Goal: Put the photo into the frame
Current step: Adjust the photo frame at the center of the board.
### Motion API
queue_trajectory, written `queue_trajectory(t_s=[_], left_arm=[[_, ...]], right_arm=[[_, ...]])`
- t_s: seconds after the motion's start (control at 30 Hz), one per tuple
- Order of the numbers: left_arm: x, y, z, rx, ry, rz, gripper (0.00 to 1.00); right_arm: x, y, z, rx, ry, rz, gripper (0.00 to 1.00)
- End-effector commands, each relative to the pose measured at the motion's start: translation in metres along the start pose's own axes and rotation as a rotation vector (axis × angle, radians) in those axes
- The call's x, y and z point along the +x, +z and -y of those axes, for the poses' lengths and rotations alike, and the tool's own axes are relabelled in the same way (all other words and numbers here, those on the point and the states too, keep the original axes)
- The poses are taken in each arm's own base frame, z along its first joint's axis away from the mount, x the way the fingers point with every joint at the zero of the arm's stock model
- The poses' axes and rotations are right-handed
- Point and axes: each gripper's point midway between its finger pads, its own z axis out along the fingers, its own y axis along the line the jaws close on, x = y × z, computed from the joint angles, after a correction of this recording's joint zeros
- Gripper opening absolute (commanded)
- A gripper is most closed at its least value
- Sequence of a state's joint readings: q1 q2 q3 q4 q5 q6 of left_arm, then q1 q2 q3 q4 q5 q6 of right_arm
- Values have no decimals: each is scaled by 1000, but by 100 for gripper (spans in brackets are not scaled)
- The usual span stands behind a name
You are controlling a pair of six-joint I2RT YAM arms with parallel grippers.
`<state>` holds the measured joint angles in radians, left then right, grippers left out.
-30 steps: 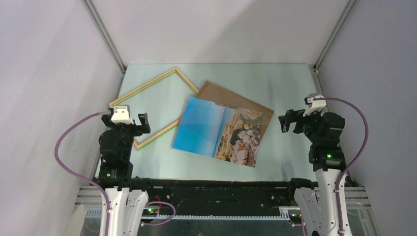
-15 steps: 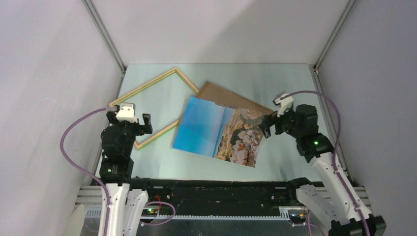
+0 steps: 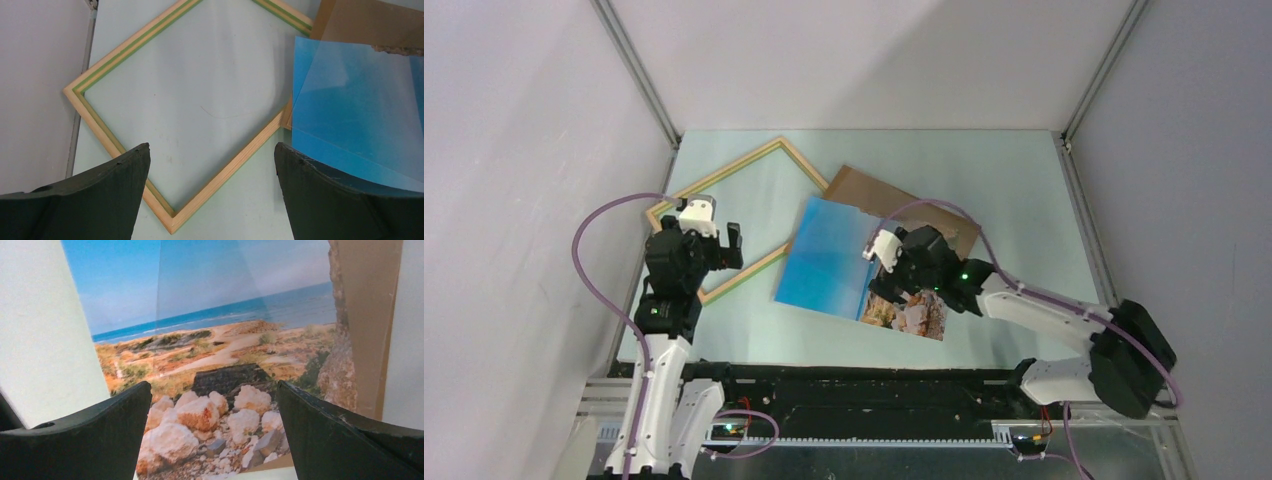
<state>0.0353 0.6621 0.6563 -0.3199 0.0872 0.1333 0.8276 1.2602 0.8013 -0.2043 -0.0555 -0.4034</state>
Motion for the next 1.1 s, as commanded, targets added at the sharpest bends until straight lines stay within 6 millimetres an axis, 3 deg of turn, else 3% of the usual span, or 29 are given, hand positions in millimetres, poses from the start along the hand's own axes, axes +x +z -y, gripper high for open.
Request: queue_trajectory(t_s=[0.0, 0.07, 0.2, 0.43, 0.47, 0.5, 0.73, 0.9, 0.93, 0.97, 1.07], left_arm=[[-35, -7, -2, 4, 30, 90, 98], [-34, -7, -2, 5, 32, 90, 98], [-35, -8, -2, 3, 36, 93, 98], [-36, -6, -3, 0, 40, 98, 98], [-35, -5, -3, 0, 41, 96, 98], [-35, -4, -3, 1, 41, 96, 98], [-16, 17, -3, 14, 39, 6, 98], [1, 36, 0, 34, 25, -56, 98], [7, 41, 1, 46, 21, -76, 98], [8, 44, 5, 69, 15, -80, 98], [23, 60, 12, 110, -1, -140, 98]], right_arm=[[-52, 22, -15, 31, -122, 97, 100], [-52, 39, -40, -12, -162, 73, 100], [-57, 62, -58, -21, -198, 50, 100], [-81, 95, -60, 20, -181, 52, 100], [-77, 101, -61, 19, -182, 39, 100], [-89, 104, -58, 34, -172, 74, 99], [-107, 125, -49, 80, -129, 109, 97], [-121, 137, -26, 115, -14, 102, 97], [-133, 136, -20, 123, 7, 124, 97], [-123, 139, -16, 117, 38, 85, 97], [-126, 138, -1, 98, 139, 64, 97]])
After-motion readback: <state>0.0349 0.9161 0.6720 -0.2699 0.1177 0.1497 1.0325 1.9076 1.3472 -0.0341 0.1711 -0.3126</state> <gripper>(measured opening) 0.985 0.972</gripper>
